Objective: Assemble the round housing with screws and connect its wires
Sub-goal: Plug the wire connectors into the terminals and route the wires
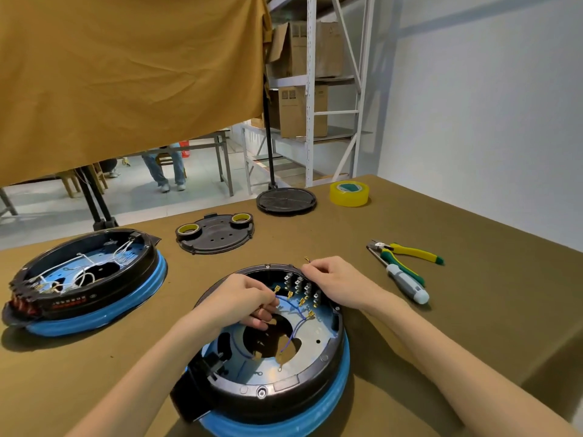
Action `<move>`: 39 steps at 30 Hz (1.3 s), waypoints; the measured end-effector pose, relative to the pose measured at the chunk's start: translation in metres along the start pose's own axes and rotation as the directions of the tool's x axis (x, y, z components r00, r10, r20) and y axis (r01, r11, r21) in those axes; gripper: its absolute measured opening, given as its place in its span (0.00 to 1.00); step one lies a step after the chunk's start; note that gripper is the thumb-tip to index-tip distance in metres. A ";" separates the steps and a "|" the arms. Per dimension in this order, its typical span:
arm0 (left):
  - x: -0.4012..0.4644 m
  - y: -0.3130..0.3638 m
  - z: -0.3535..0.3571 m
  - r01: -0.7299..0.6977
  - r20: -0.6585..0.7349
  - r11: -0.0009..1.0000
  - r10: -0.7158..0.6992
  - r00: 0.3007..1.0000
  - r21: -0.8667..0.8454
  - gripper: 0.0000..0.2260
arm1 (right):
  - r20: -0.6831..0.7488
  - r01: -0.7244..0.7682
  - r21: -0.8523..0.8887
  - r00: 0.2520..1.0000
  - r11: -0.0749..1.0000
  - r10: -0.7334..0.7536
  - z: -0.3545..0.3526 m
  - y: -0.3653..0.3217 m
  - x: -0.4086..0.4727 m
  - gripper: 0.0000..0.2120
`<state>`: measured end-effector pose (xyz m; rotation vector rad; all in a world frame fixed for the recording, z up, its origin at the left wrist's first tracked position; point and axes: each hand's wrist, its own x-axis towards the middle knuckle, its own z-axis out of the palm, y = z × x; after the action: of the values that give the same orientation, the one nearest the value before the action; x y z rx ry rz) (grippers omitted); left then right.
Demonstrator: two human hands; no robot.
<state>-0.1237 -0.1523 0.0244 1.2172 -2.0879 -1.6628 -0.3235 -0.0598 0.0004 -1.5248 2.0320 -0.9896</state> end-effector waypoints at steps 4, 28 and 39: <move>0.002 -0.002 0.001 -0.022 0.014 0.996 0.021 1.000 0.086 0.11 | 0.050 0.041 0.086 0.998 0.995 -0.046 0.000 -0.003 0.000 0.25; -0.034 -0.010 -0.034 -0.366 -0.150 0.801 0.482 0.863 0.473 0.11 | -0.015 -0.033 -0.232 0.999 0.972 0.030 0.008 -0.022 -0.027 0.16; -0.035 -0.020 -0.027 -0.320 -0.276 0.823 0.481 0.832 0.469 0.10 | 0.127 0.156 -0.271 0.984 0.950 -0.126 -0.010 -0.041 0.004 0.18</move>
<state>-0.0757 -0.1470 0.0269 0.9849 -2.2791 -0.7495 -0.3049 -0.0671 0.0376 -1.8488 2.0771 -0.6712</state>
